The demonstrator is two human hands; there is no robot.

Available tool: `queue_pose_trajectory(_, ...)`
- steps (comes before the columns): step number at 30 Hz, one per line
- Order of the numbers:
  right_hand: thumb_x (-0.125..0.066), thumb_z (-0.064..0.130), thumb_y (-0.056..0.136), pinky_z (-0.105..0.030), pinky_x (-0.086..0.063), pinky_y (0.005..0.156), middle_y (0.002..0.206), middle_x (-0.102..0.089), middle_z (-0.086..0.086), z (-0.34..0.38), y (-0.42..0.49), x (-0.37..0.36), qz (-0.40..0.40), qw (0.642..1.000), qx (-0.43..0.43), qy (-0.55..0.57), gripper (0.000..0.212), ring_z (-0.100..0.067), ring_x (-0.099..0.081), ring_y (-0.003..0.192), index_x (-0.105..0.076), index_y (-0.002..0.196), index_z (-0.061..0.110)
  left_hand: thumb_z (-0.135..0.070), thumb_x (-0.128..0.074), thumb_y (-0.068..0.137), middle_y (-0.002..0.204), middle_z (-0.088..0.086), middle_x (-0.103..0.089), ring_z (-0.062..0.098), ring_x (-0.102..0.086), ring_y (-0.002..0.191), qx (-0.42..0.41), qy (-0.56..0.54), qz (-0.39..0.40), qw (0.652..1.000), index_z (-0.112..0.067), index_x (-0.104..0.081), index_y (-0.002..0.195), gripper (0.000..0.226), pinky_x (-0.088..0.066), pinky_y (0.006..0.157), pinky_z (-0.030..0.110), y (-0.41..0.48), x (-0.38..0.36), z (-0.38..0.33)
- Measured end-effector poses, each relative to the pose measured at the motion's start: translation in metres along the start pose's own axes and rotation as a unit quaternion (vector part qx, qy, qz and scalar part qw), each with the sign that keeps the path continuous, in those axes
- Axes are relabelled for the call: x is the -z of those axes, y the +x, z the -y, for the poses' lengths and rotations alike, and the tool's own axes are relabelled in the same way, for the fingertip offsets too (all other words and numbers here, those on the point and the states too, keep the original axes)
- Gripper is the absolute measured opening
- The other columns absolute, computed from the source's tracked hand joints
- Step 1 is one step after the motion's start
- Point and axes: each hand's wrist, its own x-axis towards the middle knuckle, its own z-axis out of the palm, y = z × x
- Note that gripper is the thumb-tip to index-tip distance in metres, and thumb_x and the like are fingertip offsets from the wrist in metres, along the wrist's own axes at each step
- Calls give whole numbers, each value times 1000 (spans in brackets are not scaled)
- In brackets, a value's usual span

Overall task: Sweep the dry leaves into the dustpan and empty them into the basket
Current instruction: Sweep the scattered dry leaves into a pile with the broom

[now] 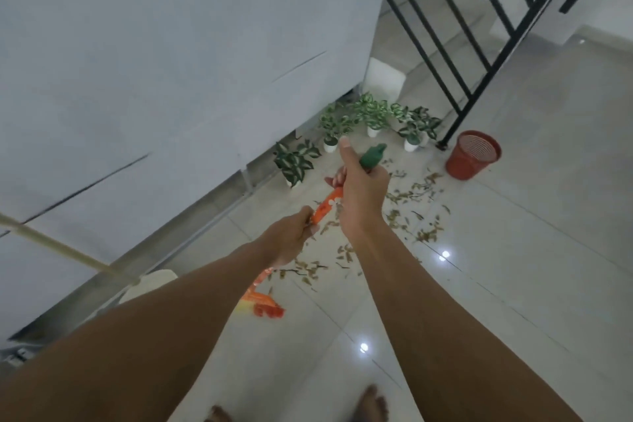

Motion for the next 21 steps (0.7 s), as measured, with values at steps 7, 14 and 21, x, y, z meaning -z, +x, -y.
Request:
queue_pose_trajectory(7, -67, 20, 94, -31, -47, 53, 49, -39, 0, 45, 68, 141, 31, 996, -44, 72, 42, -16, -39, 46, -44, 60, 13, -43, -39, 106, 78, -2, -54, 21, -56, 73, -13, 3, 48, 999, -35, -36, 86, 22, -45, 68, 37, 63, -81, -85)
queue_pose_trajectory(14, -77, 42, 77, -32, -39, 58, 49, -35, 0, 38, 113, 200, 82, 987, -89, 105, 46, -16, -34, 47, -45, 56, 17, -58, -40, 101, 83, 3, -60, 16, -55, 72, 81, 13, 68, 994, -25, -45, 97, 34, -40, 62, 29, 111, -129, -94)
queue_pose_trajectory(21, -70, 47, 79, -40, -52, 83, 50, -36, -1, -2, 150, 219, 96, 974, -182, 98, 48, -16, -41, 50, -47, 52, 15, -72, -34, 95, 82, -2, -59, 21, -60, 85, 205, 82, 19, 975, -18, -55, 97, 58, -46, 89, 44, 157, -167, -71)
